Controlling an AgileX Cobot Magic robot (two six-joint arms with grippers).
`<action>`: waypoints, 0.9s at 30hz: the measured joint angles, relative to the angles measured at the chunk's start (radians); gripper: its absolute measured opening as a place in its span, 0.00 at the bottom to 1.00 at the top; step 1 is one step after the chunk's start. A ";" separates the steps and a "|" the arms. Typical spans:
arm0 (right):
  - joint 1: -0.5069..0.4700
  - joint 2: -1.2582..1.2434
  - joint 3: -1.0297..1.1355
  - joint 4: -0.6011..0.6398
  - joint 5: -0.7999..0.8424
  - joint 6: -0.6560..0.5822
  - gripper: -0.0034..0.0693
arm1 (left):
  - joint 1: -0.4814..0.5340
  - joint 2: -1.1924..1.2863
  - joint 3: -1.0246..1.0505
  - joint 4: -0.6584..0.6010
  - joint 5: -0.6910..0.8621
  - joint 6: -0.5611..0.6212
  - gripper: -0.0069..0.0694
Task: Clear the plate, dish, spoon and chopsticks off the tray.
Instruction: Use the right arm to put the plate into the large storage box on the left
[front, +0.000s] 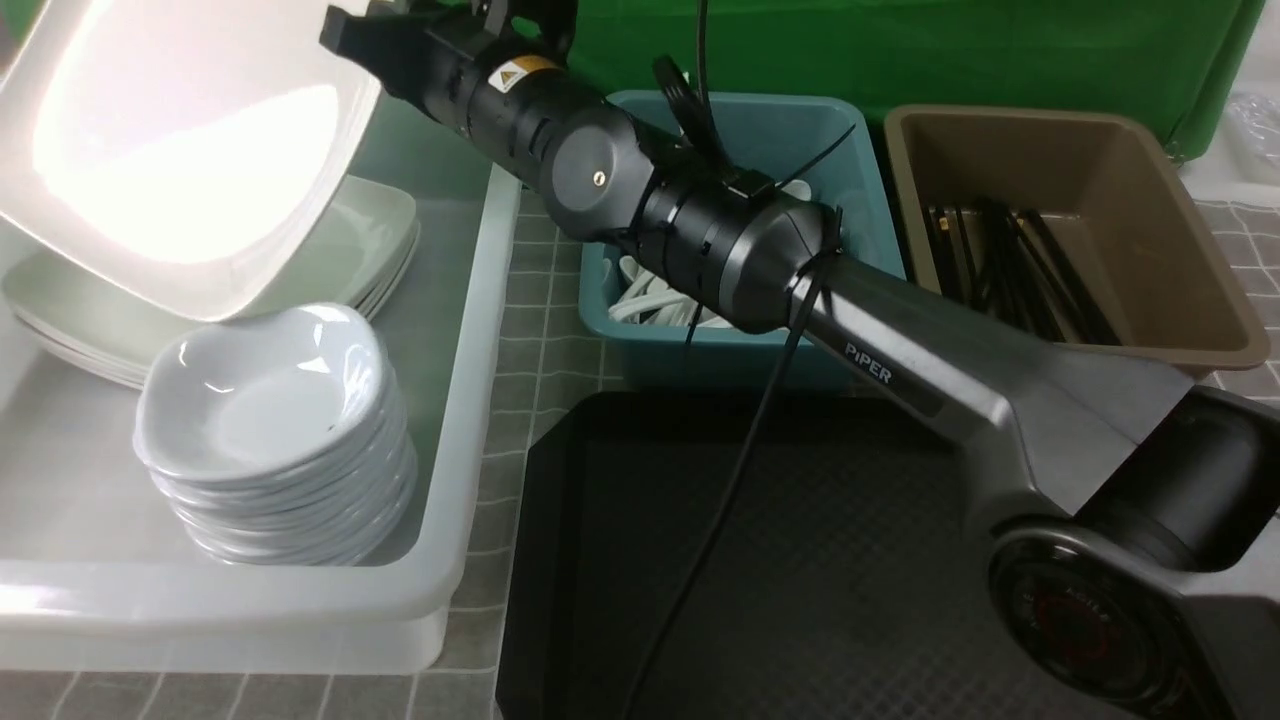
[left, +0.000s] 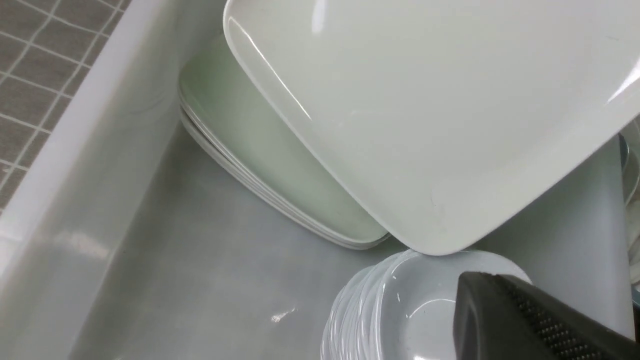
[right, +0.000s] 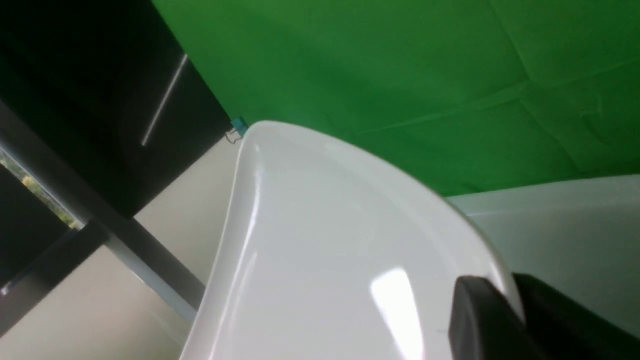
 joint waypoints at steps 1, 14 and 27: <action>0.000 0.001 0.000 0.000 -0.001 0.011 0.13 | 0.000 0.000 0.000 0.000 0.001 0.000 0.10; 0.000 0.002 0.000 -0.004 -0.035 -0.012 0.13 | 0.000 0.000 0.000 0.000 0.003 0.000 0.10; 0.000 0.045 0.000 -0.001 -0.053 -0.061 0.14 | 0.000 0.000 0.000 -0.004 0.006 0.000 0.10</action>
